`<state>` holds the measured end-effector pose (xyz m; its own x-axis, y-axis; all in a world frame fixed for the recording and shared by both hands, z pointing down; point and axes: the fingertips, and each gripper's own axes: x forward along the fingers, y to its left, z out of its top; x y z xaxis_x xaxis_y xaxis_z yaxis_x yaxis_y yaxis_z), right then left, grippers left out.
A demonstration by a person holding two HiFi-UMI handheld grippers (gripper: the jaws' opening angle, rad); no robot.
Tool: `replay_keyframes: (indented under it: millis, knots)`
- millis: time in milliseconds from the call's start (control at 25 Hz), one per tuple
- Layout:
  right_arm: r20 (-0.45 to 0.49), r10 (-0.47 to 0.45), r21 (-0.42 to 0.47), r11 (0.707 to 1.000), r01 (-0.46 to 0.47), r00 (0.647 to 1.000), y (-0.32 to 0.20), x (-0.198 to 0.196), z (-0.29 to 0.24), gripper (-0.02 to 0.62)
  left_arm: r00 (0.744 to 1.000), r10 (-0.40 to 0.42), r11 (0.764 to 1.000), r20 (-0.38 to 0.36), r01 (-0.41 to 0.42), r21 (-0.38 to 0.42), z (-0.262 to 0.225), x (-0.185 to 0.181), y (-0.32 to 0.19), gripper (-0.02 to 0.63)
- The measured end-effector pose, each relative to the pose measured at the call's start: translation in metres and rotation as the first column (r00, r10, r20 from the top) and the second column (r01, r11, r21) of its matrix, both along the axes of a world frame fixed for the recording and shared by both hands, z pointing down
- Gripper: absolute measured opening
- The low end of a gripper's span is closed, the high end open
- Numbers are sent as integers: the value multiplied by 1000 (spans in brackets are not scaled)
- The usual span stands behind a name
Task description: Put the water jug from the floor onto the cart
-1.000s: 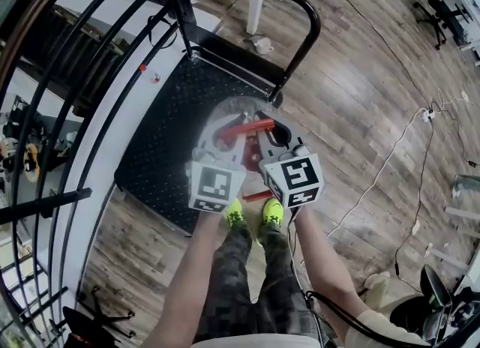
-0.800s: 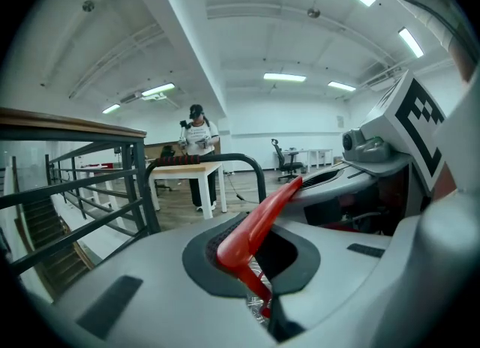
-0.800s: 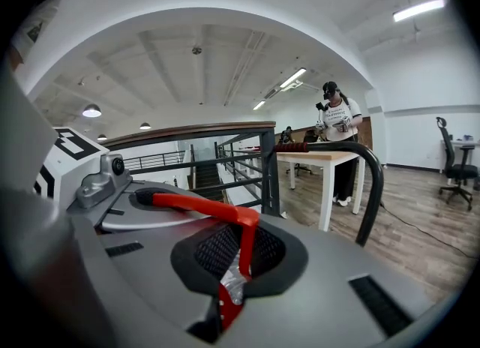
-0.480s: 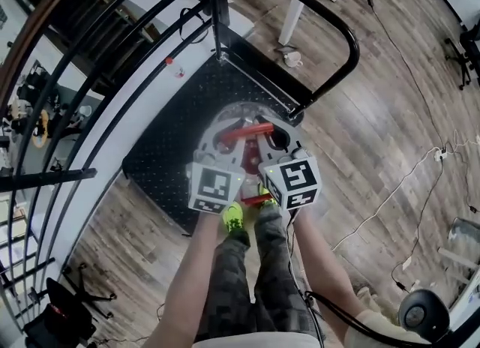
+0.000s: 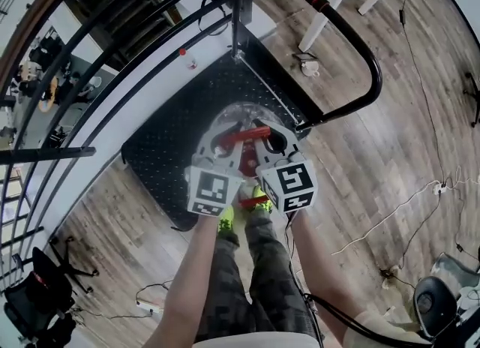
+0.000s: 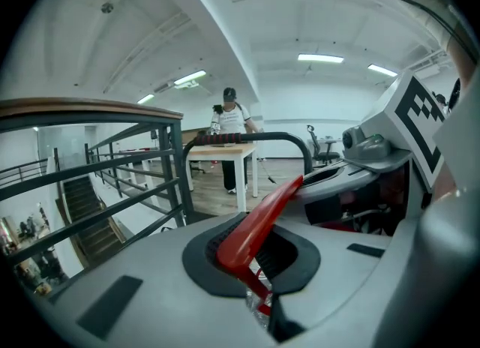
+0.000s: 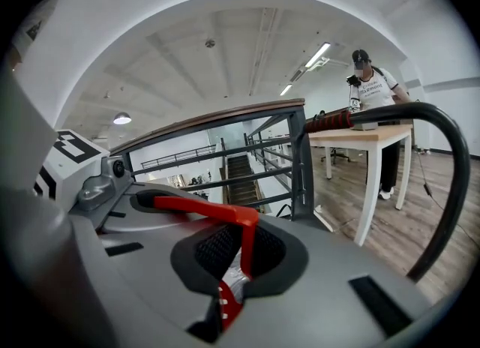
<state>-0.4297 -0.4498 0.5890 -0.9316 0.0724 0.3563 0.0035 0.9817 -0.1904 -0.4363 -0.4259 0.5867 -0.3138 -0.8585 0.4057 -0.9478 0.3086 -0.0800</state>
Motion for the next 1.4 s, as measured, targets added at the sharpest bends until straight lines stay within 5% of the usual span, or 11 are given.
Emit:
replay_keyframes:
  millis: [440, 1400]
  knots:
    - [-15, -48, -20, 999, 48, 999, -9, -37, 23, 18, 996, -62, 998, -63, 63, 6, 24, -34, -8, 11]
    - [-62, -24, -96, 995, 18, 998, -36, -119, 49, 18, 994, -26, 999, -102, 29, 26, 46, -122, -38, 14]
